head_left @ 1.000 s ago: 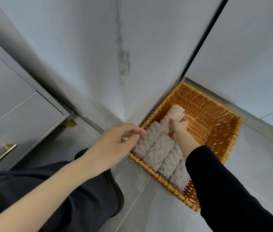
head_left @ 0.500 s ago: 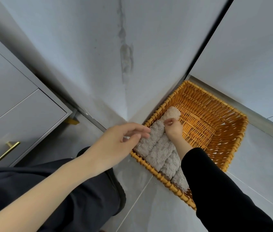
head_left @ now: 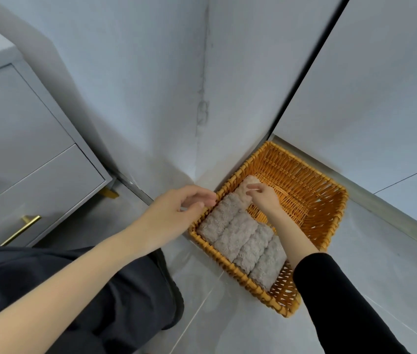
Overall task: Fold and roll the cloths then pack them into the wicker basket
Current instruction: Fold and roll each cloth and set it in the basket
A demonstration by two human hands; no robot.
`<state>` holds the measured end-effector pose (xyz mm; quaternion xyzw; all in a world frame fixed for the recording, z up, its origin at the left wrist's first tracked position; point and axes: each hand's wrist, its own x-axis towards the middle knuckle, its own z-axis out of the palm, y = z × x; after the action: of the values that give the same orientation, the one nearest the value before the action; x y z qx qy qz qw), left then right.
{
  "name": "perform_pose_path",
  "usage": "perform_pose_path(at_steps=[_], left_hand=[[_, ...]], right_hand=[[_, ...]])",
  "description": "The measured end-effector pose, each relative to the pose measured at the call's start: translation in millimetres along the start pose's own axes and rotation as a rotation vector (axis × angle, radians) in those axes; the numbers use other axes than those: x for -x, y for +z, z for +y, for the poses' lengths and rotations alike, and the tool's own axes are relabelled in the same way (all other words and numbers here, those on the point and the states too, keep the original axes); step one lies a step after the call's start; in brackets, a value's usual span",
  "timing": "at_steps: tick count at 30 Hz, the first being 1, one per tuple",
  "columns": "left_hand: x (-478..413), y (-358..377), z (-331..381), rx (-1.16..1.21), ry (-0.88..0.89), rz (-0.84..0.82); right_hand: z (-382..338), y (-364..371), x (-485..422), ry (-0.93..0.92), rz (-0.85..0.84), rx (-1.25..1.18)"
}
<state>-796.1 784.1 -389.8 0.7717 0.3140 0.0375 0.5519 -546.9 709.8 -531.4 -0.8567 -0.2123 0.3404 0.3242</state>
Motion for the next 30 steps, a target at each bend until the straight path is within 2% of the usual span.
perform_pose_path(at_steps=[7, 14, 22, 30], left_hand=[[27, -20, 25, 0.037, 0.115, 0.068], [77, -55, 52, 0.102, 0.233, 0.22], [152, -117, 64, 0.174, 0.316, 0.517], [225, -203, 44, 0.212, 0.3, 0.82]], right_hand=[[-52, -42, 94, -0.265, -0.006, -0.04], [-128, -48, 195, -0.506, -0.021, -0.094], [-211, -13, 279, -0.737, -0.129, -0.141], [-294, 59, 303, -0.885, -0.143, -0.091]])
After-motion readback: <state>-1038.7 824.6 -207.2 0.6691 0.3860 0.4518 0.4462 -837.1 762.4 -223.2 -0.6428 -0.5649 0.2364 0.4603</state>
